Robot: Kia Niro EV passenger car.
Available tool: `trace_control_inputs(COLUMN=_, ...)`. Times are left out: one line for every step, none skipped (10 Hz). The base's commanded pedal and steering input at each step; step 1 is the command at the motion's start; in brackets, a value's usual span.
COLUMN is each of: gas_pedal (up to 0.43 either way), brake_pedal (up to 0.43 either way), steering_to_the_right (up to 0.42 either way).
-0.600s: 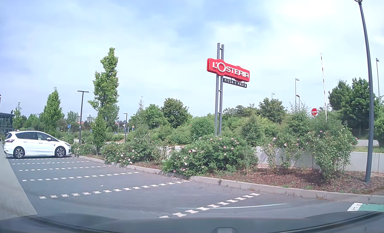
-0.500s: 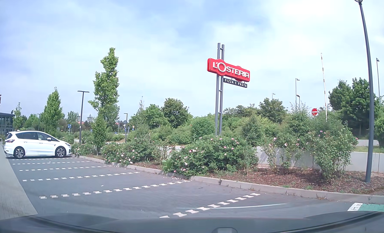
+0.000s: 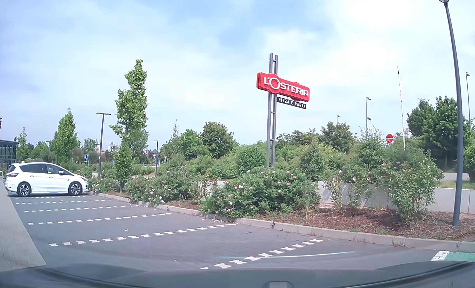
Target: Follow the waypoints while adhering to traffic rules and regulations
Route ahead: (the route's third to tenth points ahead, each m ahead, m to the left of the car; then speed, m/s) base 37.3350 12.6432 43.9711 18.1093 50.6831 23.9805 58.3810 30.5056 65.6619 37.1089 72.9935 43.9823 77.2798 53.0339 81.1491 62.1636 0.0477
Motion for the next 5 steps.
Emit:
trace_control_inputs(gas_pedal=0.0, brake_pedal=0.0, steering_to_the_right=0.065)
trace_control_inputs(gas_pedal=0.0, brake_pedal=0.0, steering_to_the_right=-0.056)
trace_control_inputs(gas_pedal=0.0, brake_pedal=0.0, steering_to_the_right=-0.142)
trace_control_inputs(gas_pedal=0.0, brake_pedal=0.0, steering_to_the_right=-0.211)
trace_control_inputs(gas_pedal=0.0, brake_pedal=0.0, steering_to_the_right=-0.293)
